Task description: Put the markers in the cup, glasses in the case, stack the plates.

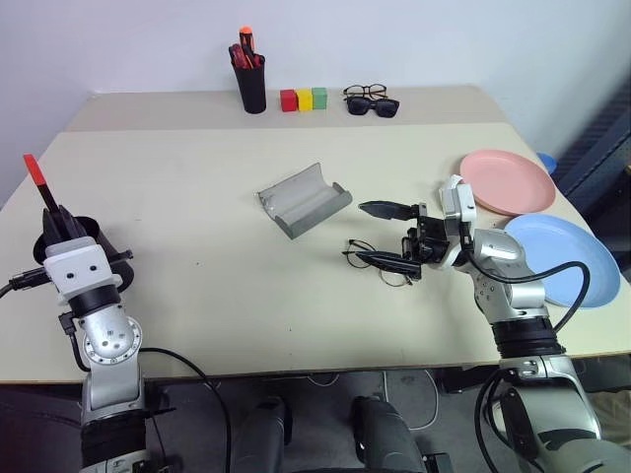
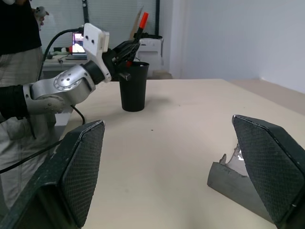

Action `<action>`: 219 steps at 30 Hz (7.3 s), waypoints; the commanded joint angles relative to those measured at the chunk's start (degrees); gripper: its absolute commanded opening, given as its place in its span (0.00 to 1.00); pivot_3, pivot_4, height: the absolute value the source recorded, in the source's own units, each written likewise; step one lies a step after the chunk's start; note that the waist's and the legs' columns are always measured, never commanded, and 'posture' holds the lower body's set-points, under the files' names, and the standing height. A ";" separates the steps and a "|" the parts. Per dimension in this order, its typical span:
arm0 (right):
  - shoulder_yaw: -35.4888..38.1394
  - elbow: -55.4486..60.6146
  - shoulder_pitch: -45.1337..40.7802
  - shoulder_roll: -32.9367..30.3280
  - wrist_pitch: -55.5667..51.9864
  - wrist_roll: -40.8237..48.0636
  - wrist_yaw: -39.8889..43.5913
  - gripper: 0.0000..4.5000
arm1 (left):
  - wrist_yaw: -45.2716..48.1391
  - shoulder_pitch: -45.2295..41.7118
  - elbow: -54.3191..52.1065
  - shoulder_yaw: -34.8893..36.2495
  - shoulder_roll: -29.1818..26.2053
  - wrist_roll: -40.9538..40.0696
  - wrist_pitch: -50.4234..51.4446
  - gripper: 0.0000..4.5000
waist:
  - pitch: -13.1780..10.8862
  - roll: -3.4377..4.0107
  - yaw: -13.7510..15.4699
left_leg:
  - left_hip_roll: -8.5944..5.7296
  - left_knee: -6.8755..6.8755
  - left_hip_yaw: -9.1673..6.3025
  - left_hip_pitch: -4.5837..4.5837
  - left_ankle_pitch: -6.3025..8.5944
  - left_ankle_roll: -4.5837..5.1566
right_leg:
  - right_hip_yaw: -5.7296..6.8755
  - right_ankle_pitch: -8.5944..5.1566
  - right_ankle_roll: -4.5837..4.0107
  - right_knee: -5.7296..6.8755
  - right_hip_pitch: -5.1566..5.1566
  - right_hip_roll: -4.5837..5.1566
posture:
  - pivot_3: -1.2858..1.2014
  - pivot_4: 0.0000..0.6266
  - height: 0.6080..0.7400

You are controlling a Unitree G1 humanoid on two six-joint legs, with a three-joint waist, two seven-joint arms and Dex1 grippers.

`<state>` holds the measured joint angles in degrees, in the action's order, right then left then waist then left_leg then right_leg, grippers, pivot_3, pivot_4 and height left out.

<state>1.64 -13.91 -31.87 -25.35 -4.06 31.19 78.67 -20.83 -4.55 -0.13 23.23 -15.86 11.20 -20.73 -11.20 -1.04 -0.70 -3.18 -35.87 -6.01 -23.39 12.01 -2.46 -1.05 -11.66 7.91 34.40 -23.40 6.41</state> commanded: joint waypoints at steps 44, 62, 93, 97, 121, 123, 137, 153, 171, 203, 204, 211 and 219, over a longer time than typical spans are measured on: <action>13.42 32.07 36.25 -9.00 -1.56 -8.48 -33.16 0.98 | 56.38 -60.12 38.64 -43.31 4.48 -14.69 67.11 0.01 | -0.05 -0.01 0.12 | -0.01 -0.01 -0.01 -0.13 0.09 0.16 | 0.08 -0.22 0.27 -0.19 0.04 0.04 | 0.52 0.24 1.00; 13.88 32.27 36.96 -9.88 -1.89 -8.25 -32.84 0.98 | 88.95 -42.53 9.00 -48.98 -19.49 -14.72 54.32 0.01 | -0.04 0.04 0.11 | 0.02 0.13 0.07 -0.11 0.08 0.16 | 0.00 -0.19 -0.19 -0.20 -0.03 0.08 | 0.52 0.24 1.00; 14.98 33.08 38.18 -10.83 -3.02 -7.81 -33.33 0.98 | 91.86 -42.43 9.06 -51.36 -16.90 -10.16 49.70 0.01 | -0.04 0.05 0.01 | 0.00 -0.06 0.07 -0.12 0.09 0.20 | 0.02 -0.35 -0.09 -0.12 0.04 0.12 | 0.52 0.24 1.00; 15.47 32.34 37.73 -11.33 -3.07 -7.74 -32.84 0.98 | 91.45 -40.64 8.25 -51.54 -18.79 -9.67 48.74 0.01 | -0.04 0.05 0.06 | 0.00 -0.08 0.06 -0.12 0.09 0.20 | 0.02 -0.35 -0.09 -0.13 0.06 0.13 | 0.52 0.24 1.00; 8.87 26.45 28.41 -19.36 -15.32 -7.02 -24.30 0.98 | 91.62 -39.12 -0.50 -47.78 -18.91 -13.15 53.79 0.99 | -0.04 0.05 -0.05 | 0.02 -0.13 0.07 -0.11 0.10 0.21 | 0.03 -0.35 -0.10 -0.10 0.07 0.13 | 0.52 0.24 1.00; 6.76 23.94 25.81 -19.97 -16.76 -7.58 -22.72 0.98 | 91.05 -38.34 -2.82 -44.80 -19.60 -15.23 53.81 0.99 | -0.04 0.05 -0.08 | 0.02 -0.11 0.07 -0.11 0.10 0.21 | 0.03 -0.34 -0.12 -0.11 0.06 0.13 | 0.52 0.24 1.00; -3.88 2.83 9.73 -18.54 -13.63 -13.32 -11.93 0.98 | 87.34 -15.79 -22.48 -29.46 -28.76 -24.01 44.25 0.99 | -0.05 0.06 0.25 | 0.02 -0.19 0.10 -0.11 0.12 0.24 | 0.01 -0.26 -0.27 -0.16 0.14 0.17 | 0.52 0.24 1.00; -7.12 -4.58 5.44 -17.67 -12.85 -16.79 -7.50 0.14 | 79.21 -10.34 -28.66 -27.19 -30.59 -26.24 50.66 1.00 | -0.03 0.05 -0.26 | 0.02 -0.14 0.13 -0.08 0.12 0.25 | 0.01 -0.25 -0.25 -0.06 0.05 0.12 | 0.52 0.24 1.00; -3.26 -1.19 -5.38 -15.39 -11.04 -13.09 -8.22 0.01 | 76.01 -3.03 -30.16 -21.81 -30.63 -33.35 54.38 1.00 | -0.04 0.07 -0.71 | 0.05 -0.07 0.20 -0.04 0.13 0.24 | -0.05 -0.21 -0.32 -0.07 -0.01 0.11 | 0.52 0.24 1.00; -14.50 -23.66 -19.35 5.86 7.72 -22.42 -1.83 0.01 | 70.58 7.55 -39.23 -16.09 -32.85 -38.73 57.26 1.00 | -0.06 0.10 -1.86 | 0.07 0.18 0.07 0.03 0.08 0.15 | -0.03 -0.20 -0.31 0.07 -0.13 -0.03 | 0.52 0.24 1.00; -14.57 -23.72 -19.29 5.85 7.81 -22.66 -1.62 0.01 | 70.49 7.57 -39.26 -16.10 -32.85 -38.82 57.26 1.00 | -0.06 0.10 -1.87 | 0.07 0.19 0.07 0.03 0.07 0.14 | -0.03 -0.20 -0.31 0.08 -0.15 -0.04 | 0.52 0.24 1.00; -15.23 -24.52 -18.94 6.11 7.33 -24.06 -0.74 0.22 | 70.18 7.32 -39.36 -15.74 -32.89 -39.53 57.42 1.00 | -0.06 0.10 -1.86 | 0.07 0.21 0.06 0.03 0.07 0.13 | -0.03 -0.20 -0.32 0.10 -0.17 -0.05 | 0.52 0.24 1.00; -13.77 -22.20 -16.06 3.89 7.13 -24.87 -3.45 0.99 | 68.85 5.54 -38.41 -14.25 -32.16 -41.04 58.03 1.00 | -0.06 0.10 -1.72 | 0.07 0.21 0.05 0.03 0.06 0.13 | -0.03 -0.20 -0.33 0.10 -0.16 -0.05 | 0.52 0.24 1.00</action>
<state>-14.03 -39.12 -48.28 -20.17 3.22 5.76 75.93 48.68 2.25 -37.22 6.69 -48.10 -28.61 37.29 -11.26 -0.94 -2.43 -3.12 -35.66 -5.97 -23.36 12.07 -2.33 -1.09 -11.86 7.58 34.49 -23.56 6.37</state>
